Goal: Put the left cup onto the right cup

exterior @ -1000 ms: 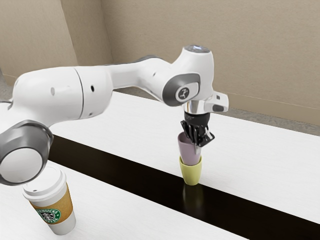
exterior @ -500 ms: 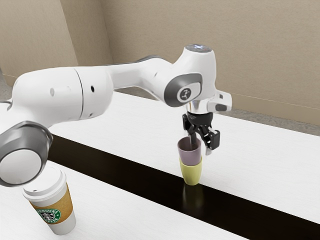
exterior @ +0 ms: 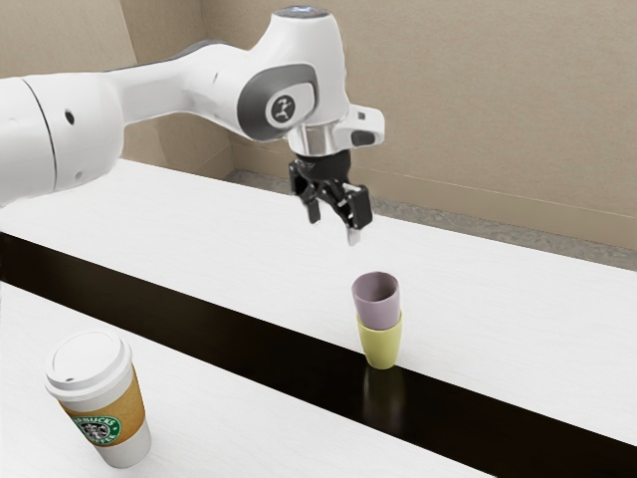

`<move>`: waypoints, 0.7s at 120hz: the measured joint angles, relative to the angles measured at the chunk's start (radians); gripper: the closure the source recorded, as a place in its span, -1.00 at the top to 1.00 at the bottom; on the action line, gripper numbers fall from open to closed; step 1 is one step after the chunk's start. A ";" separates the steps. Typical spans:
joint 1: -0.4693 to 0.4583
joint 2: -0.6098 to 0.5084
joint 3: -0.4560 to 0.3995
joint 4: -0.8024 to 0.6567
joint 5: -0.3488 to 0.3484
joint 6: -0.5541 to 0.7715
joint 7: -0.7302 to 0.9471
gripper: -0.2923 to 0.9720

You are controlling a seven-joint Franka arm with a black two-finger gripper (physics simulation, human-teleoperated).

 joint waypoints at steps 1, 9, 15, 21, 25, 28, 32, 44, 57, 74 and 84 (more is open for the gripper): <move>0.006 -0.004 0.000 0.001 0.000 -0.004 0.000 0.51; 0.047 -0.026 0.002 0.005 -0.001 -0.032 0.003 0.52; 0.073 -0.033 0.003 0.010 -0.002 -0.049 0.008 0.52; 0.092 -0.041 0.004 0.016 -0.002 -0.062 0.014 0.53; 0.104 -0.045 0.005 0.018 -0.002 -0.070 0.019 0.53; 0.109 -0.047 0.012 0.020 -0.002 -0.075 0.023 0.53; 0.114 -0.050 0.030 0.026 -0.006 -0.083 0.028 0.53; 0.124 -0.077 0.072 0.035 -0.009 -0.110 0.043 0.53; 0.122 -0.113 0.078 0.029 -0.011 -0.129 0.059 0.54; 0.121 -0.131 0.076 0.021 -0.016 -0.142 0.075 0.54; 0.121 -0.132 0.076 0.021 -0.018 -0.147 0.084 0.54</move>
